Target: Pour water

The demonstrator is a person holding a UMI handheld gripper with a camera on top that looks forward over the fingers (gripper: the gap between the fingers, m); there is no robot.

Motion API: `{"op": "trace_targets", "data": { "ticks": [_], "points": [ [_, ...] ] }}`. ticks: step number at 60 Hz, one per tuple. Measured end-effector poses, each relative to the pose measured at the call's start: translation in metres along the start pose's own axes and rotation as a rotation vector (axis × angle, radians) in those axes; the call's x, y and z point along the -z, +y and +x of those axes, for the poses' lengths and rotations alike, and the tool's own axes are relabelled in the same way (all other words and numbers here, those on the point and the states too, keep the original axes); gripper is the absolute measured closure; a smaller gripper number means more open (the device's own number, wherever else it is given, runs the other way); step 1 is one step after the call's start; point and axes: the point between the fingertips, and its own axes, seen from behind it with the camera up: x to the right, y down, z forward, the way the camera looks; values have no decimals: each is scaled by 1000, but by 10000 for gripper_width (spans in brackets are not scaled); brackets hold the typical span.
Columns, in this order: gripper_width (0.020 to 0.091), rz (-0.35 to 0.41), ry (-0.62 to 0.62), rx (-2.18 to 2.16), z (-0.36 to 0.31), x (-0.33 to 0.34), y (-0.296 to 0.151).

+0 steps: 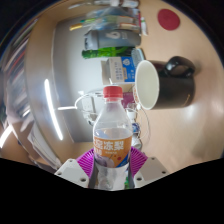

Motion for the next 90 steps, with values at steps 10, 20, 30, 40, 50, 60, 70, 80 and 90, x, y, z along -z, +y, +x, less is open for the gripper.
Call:
{"op": "trace_targets", "data": {
  "ticks": [10, 20, 30, 40, 50, 60, 70, 80, 90],
  "points": [
    [651, -55, -68, -370, -20, 6, -8],
    [652, -37, -82, -488, -22, 10, -22],
    [649, -60, -65, -480, -19, 9, -21],
    [651, -115, -145, -199, -58, 16, -9],
    [648, -70, -300, 425, -147, 57, -41],
    [637, 272, -386, 1225, -257, 131, -120],
    [638, 532, -71, 1670, -210, 150, -244],
    [637, 384, 193, 1631, -71, 120, -330],
    [637, 342, 249, 1611, -20, 110, -346]
  ]
}}
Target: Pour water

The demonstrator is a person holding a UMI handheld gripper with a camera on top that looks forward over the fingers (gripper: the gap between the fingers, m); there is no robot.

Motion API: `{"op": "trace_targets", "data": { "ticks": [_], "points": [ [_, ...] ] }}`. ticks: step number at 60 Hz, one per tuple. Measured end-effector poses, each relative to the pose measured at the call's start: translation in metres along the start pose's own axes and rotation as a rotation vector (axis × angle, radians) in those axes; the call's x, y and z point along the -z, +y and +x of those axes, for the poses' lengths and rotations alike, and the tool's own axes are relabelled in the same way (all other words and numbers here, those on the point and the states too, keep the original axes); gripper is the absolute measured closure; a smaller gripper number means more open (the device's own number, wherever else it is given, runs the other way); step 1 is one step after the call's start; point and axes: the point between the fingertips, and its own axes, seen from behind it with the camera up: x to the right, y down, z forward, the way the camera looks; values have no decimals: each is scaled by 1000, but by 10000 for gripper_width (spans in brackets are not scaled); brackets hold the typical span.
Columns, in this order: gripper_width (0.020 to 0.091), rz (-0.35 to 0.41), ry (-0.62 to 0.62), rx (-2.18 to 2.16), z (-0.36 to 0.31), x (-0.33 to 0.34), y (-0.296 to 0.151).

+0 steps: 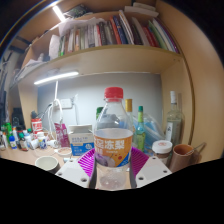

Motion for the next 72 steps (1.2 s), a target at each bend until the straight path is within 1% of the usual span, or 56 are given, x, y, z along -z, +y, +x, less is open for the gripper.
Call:
{"op": "trace_targets", "data": {
  "ticks": [8, 11, 13, 14, 16, 17, 18, 19, 20, 24, 25, 29, 34, 36, 38, 40, 41, 45, 53, 61, 68, 72],
  "points": [
    [618, 10, -41, 44, -17, -4, 12],
    [614, -5, -60, 56, -24, -7, 23],
    [598, -18, -68, 65, -26, -6, 29],
    [602, 21, -68, 76, -27, -6, 23],
    [602, 24, -67, 99, -27, -5, 25],
    [603, 38, -69, 103, -28, -4, 24],
    [603, 39, -72, 101, -28, -4, 24],
    [585, 42, -72, 97, -28, -4, 24],
    [595, 47, -68, 92, -27, -3, 23],
    [582, 52, -56, 56, -23, -5, 24],
    [569, 50, -57, 49, -21, -4, 23],
    [560, 34, -58, 37, -21, -5, 24],
    [504, -6, -64, 44, -21, -5, 26],
    [441, -41, -70, 46, -21, -3, 29],
    [341, -77, -79, 34, -23, 1, 33],
    [260, -94, -97, 13, -27, 7, 31],
    [246, -91, -105, 1, -28, 11, 28],
    [258, -81, -131, -17, -29, 28, 16],
    [265, -130, -99, -5, -18, 73, 8],
    [263, -123, -91, 16, -15, 131, -10],
    [261, -139, -89, 68, -16, 180, -12],
    [252, -129, -95, 102, -18, 200, -15]
  ]
}}
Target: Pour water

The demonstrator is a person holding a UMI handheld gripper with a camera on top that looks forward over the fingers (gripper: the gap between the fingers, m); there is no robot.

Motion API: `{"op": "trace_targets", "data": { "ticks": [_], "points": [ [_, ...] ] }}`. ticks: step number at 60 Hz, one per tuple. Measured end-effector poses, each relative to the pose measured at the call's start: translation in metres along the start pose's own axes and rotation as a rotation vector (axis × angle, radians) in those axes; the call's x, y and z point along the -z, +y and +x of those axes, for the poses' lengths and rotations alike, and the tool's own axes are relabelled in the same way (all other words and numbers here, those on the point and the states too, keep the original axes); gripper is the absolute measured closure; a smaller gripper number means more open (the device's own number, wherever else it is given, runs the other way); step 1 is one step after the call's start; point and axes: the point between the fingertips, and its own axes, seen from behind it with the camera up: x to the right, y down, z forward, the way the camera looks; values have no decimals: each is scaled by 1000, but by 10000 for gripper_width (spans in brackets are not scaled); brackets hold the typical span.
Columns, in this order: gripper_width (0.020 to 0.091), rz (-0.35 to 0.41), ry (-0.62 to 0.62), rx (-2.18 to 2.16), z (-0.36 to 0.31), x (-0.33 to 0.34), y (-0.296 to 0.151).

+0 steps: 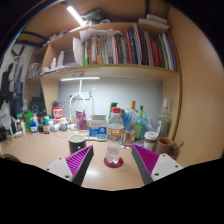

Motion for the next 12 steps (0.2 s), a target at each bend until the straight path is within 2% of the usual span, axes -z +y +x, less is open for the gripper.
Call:
{"op": "trace_targets", "data": {
  "ticks": [12],
  "points": [
    [255, 35, -3, 74, -10, 24, -10]
  ]
}}
